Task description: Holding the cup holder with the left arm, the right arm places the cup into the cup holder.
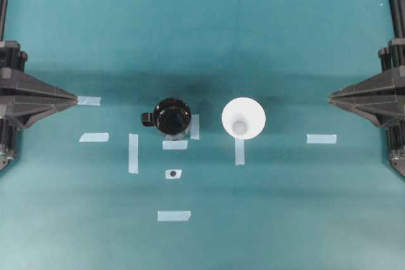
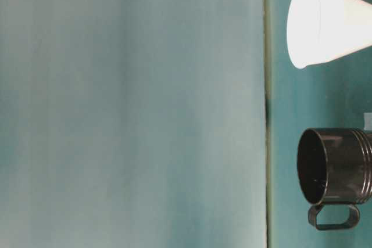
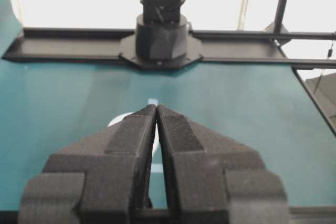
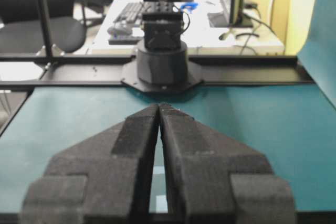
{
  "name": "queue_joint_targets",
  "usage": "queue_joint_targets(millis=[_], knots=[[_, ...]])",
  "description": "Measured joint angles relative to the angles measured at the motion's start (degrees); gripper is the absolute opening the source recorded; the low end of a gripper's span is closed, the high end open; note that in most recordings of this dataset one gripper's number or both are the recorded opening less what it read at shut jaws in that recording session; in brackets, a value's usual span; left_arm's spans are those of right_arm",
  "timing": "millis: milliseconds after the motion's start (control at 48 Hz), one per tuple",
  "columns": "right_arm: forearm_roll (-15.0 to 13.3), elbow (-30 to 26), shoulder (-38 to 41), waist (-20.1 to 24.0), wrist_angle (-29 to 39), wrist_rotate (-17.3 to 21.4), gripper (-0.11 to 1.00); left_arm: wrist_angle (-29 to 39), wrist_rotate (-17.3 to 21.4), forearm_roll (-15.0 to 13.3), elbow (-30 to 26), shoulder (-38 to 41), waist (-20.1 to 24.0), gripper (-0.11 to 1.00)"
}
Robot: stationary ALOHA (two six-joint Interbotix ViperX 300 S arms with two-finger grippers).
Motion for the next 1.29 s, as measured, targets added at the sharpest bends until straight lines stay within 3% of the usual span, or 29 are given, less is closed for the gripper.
queue_joint_targets(millis=[83,250,396,604,1020,1291], knots=[[0.97,1.23,0.0,0.0,-0.09,0.18,0.19,2.02,-1.85,0.09,-0.18,1.32,0.26,0.08],[5.27,2.81,0.0,-0.26,0.09,5.19,0.04,7.38,-2.64,0.26,-2.29,3.78,1.32,0.03],[5.62,2.99,-0.7,-0.7,2.29,8.44,0.03,11.07,-2.64,0.35,-4.13,4.31,1.49,0.03],[5.62,2.37,-0.7,-3.6,11.6,12.92,0.03,13.8,-2.64,0.44,-6.59,6.15,1.58,0.03],[5.71,-6.94,0.18,-5.54,31.73,13.71,0.03,20.65,0.09,0.79,-14.24,21.36,1.49,0.03],[5.62,-11.25,5.54,-5.54,40.69,13.8,0.03,22.85,1.32,0.79,-16.26,25.75,1.49,0.03]])
